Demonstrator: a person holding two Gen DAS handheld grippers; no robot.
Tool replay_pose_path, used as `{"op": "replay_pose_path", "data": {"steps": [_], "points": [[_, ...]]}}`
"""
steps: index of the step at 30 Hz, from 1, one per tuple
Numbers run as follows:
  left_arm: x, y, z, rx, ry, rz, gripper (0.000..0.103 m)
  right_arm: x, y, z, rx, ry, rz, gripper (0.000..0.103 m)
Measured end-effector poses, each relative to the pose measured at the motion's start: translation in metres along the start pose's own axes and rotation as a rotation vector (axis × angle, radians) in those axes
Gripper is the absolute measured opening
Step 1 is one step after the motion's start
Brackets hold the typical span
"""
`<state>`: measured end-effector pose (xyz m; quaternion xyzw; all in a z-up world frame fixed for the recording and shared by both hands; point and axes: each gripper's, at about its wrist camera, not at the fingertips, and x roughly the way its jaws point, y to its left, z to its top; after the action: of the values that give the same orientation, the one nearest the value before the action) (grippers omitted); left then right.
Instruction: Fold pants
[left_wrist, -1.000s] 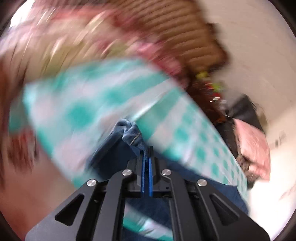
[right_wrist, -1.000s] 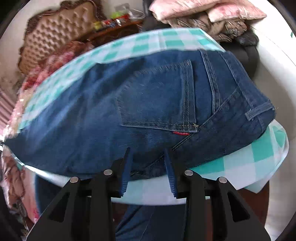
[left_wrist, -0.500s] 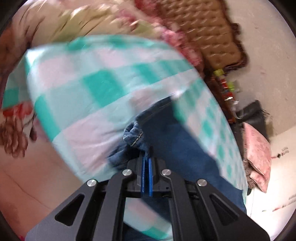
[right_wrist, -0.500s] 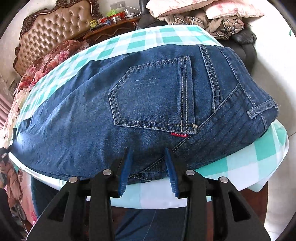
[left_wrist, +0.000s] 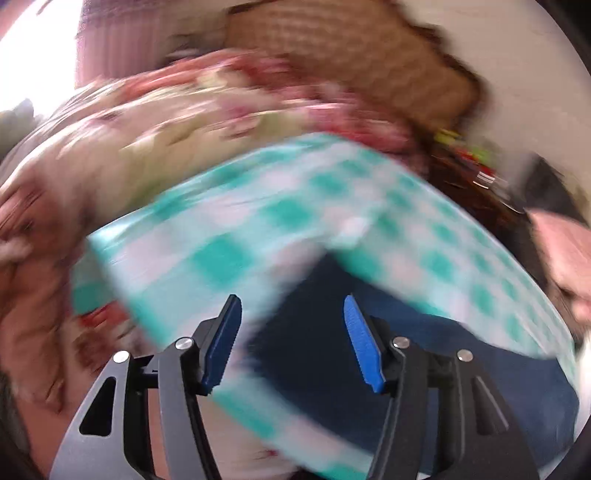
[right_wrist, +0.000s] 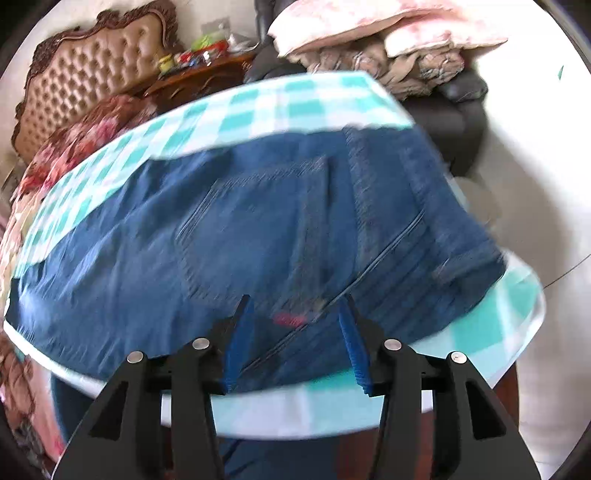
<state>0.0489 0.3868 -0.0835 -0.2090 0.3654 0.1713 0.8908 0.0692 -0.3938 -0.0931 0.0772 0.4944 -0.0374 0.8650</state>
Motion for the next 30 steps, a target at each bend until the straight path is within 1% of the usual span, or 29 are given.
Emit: {"op": "replay_pose_path", "data": {"steps": [1, 2, 3, 4, 5, 6, 8, 9, 10, 11, 13, 14, 16, 17, 18, 20, 23, 25, 26, 27, 28, 29, 30], "points": [[0.003, -0.03, -0.001, 0.093, 0.011, -0.063, 0.054, 0.004, -0.004, 0.006, -0.012, -0.012, -0.001, 0.048], [0.008, -0.067, -0.006, 0.208, 0.027, -0.133, 0.053, 0.009, -0.008, 0.011, -0.022, -0.015, -0.01, 0.049], [0.012, -0.085, -0.009, 0.262, 0.036, -0.17, 0.052, 0.014, -0.011, 0.013, -0.025, -0.015, -0.032, 0.049], [0.018, -0.125, -0.018, 0.369, 0.06, -0.244, 0.051, 0.022, -0.018, 0.016, -0.021, -0.01, -0.088, 0.049], [0.024, -0.149, -0.025, 0.433, 0.074, -0.283, 0.049, 0.03, -0.026, 0.017, -0.01, 0.001, -0.159, 0.049], [0.03, -0.172, -0.031, 0.489, 0.086, -0.314, 0.048, 0.034, -0.034, 0.016, 0.012, 0.008, -0.196, 0.052], [0.046, -0.229, -0.048, 0.646, 0.116, -0.392, 0.048, 0.034, -0.043, 0.011, 0.041, -0.004, -0.166, 0.053], [0.05, -0.252, -0.059, 0.691, 0.133, -0.425, 0.048, 0.034, -0.043, 0.009, 0.029, -0.011, -0.168, 0.054], [0.062, -0.286, -0.07, 0.762, 0.173, -0.481, 0.048, 0.034, -0.043, 0.007, 0.018, -0.017, -0.173, 0.055], [0.071, -0.307, -0.077, 0.803, 0.197, -0.504, 0.048, 0.034, -0.043, 0.007, 0.016, -0.021, -0.173, 0.056], [0.091, -0.344, -0.089, 0.886, 0.244, -0.512, 0.042, 0.034, -0.044, 0.005, 0.027, -0.025, -0.164, 0.056], [0.101, -0.356, -0.091, 0.908, 0.262, -0.514, 0.039, 0.034, -0.045, 0.005, 0.03, -0.025, -0.157, 0.056], [0.114, -0.375, -0.098, 0.958, 0.323, -0.546, 0.037, 0.034, -0.046, 0.004, 0.03, -0.028, -0.144, 0.056], [0.116, -0.382, -0.103, 0.986, 0.337, -0.55, 0.03, 0.034, -0.047, 0.004, 0.029, -0.03, -0.138, 0.057], [0.121, -0.389, -0.109, 1.032, 0.357, -0.534, 0.015, 0.035, -0.048, 0.005, 0.025, -0.033, -0.133, 0.057], [0.126, -0.396, -0.11, 1.067, 0.343, -0.499, 0.001, 0.033, -0.046, 0.003, 0.022, -0.035, -0.127, 0.057], [0.13, -0.401, -0.1, 1.06, 0.325, -0.476, 0.001, 0.033, -0.047, 0.002, 0.03, -0.037, -0.123, 0.057], [0.135, -0.404, -0.101, 1.066, 0.324, -0.454, 0.001, 0.033, -0.045, 0.002, 0.027, -0.039, -0.134, 0.057], [0.137, -0.405, -0.102, 1.062, 0.31, -0.442, 0.001, 0.033, -0.044, 0.002, 0.025, -0.039, -0.138, 0.057], [0.138, -0.404, -0.101, 1.042, 0.283, -0.411, 0.001, 0.033, -0.044, 0.002, 0.024, -0.038, -0.14, 0.057], [0.139, -0.399, -0.098, 1.012, 0.268, -0.362, 0.002, 0.032, -0.044, 0.001, 0.025, -0.036, -0.139, 0.058], [0.136, -0.393, -0.096, 0.979, 0.269, -0.362, 0.007, 0.032, -0.044, 0.001, 0.025, -0.034, -0.135, 0.058], [0.13, -0.387, -0.094, 0.932, 0.259, -0.381, 0.02, 0.031, -0.044, 0.0, 0.025, -0.032, -0.132, 0.058]]}}
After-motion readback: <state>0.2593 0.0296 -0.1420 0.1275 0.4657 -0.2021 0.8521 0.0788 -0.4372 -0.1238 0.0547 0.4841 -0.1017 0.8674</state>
